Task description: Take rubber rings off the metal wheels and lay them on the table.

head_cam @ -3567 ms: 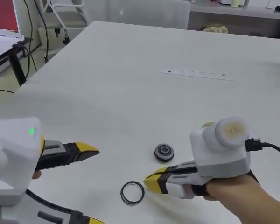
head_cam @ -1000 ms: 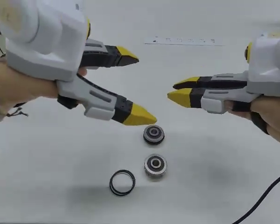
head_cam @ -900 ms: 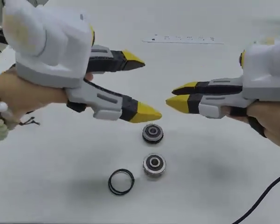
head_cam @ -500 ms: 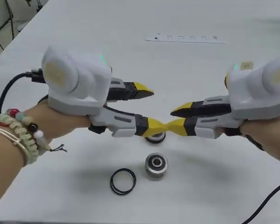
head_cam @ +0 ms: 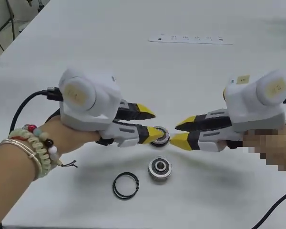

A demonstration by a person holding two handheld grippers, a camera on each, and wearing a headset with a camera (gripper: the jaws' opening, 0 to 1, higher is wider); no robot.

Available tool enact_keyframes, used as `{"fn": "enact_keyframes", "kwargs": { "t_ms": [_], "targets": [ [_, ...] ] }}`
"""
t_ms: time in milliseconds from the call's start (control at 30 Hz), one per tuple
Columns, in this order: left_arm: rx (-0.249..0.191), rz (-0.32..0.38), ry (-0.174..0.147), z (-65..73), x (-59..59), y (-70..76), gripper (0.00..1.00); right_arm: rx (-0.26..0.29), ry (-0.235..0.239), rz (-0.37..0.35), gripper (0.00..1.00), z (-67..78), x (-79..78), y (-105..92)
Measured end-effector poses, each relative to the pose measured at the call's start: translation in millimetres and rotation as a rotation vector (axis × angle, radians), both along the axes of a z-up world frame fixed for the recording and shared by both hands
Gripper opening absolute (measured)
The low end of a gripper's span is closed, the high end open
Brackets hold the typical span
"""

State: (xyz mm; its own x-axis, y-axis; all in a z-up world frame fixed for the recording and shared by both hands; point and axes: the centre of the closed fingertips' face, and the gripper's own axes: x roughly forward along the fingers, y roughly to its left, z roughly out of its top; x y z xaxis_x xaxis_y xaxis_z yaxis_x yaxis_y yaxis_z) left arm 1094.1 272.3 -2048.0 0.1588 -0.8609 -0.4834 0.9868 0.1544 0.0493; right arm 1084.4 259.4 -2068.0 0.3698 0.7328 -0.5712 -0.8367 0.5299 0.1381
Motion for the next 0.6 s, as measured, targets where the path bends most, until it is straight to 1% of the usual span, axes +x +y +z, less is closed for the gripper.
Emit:
{"fn": "enact_keyframes", "kwargs": {
  "t_ms": [33, 133, 200, 267, 367, 433, 567, 600],
  "targets": [
    [0.012, -0.005, 0.003, -3.4, -1.6, 0.2, 0.19, 0.001, 0.001, 0.002, 0.21, -0.2, -0.4, 0.6],
    [0.019, -0.014, 0.01, -6.3, -4.2, -0.7, 0.17, 0.012, 0.008, -0.006, 0.2, 0.0, -0.1, 1.9],
    [0.024, -0.015, 0.013, -7.8, -5.1, -1.6, 0.16, 0.008, 0.012, -0.007, 0.2, -1.0, -0.4, 2.1],
    [0.03, -0.023, 0.005, -8.3, -6.9, -3.4, 0.16, 0.004, 0.014, -0.001, 0.2, -2.4, -1.8, 3.2],
    [0.036, -0.03, 0.01, -10.3, -8.9, -4.8, 0.15, -0.004, 0.018, 0.012, 0.2, -4.6, -4.1, 5.6],
    [0.045, -0.024, 0.011, -12.4, -7.7, -3.9, 0.16, -0.01, 0.02, 0.02, 0.2, -6.2, -4.7, 5.8],
    [0.032, -0.007, 0.026, -12.3, -4.6, -3.5, 0.13, -0.013, 0.02, 0.024, 0.2, -6.8, -5.6, 6.7],
    [0.027, -0.002, 0.036, -11.9, -4.5, -3.4, 0.13, -0.015, 0.02, 0.024, 0.2, -6.9, -5.7, 6.8]
  ]
}}
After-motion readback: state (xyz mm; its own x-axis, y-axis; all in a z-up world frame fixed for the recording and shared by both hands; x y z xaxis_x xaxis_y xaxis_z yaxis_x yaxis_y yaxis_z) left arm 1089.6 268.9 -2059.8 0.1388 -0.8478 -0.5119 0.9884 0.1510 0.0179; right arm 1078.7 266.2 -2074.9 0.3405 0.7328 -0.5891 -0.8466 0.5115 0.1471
